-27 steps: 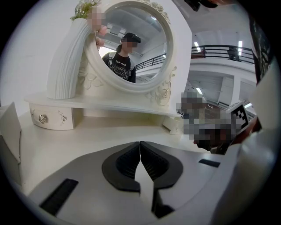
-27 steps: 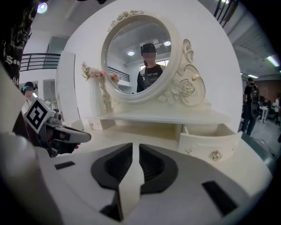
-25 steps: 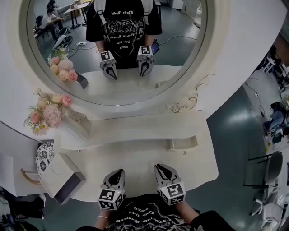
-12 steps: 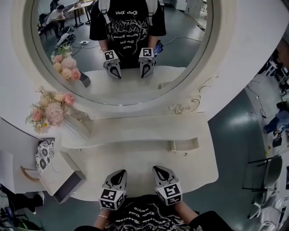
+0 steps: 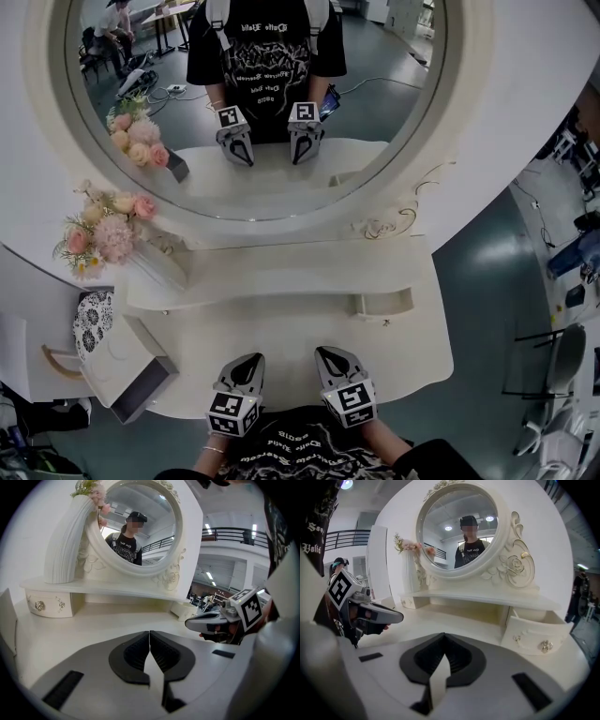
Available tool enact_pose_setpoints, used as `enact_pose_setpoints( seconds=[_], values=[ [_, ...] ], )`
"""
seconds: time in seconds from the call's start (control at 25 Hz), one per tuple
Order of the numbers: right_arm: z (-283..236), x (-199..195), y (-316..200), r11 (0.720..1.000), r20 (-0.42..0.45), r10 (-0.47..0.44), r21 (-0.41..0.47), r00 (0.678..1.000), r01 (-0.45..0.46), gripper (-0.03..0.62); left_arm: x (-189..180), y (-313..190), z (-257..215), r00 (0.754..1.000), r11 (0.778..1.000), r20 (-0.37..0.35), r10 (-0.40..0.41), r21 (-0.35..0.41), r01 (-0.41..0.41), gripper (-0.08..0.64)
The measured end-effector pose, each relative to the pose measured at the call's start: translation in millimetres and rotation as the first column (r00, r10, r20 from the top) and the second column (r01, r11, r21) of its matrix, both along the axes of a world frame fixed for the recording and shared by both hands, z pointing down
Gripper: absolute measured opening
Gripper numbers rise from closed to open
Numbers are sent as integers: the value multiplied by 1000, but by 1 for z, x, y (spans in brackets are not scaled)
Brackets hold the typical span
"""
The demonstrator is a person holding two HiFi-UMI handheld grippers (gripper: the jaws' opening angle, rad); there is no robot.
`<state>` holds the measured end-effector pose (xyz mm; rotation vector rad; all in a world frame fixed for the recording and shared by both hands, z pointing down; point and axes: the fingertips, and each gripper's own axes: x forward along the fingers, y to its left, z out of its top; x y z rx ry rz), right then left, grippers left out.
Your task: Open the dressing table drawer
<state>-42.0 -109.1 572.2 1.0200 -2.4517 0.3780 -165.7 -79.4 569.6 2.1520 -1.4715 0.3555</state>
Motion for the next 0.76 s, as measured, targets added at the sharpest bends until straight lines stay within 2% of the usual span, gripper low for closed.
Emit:
enact_pose_setpoints(
  seconds=[0.76],
  values=[
    [1, 1, -1, 1000, -10, -1, -3, 1000, 0, 9, 0, -1, 0, 1000, 1000, -2, -4, -4, 4, 17]
  ],
)
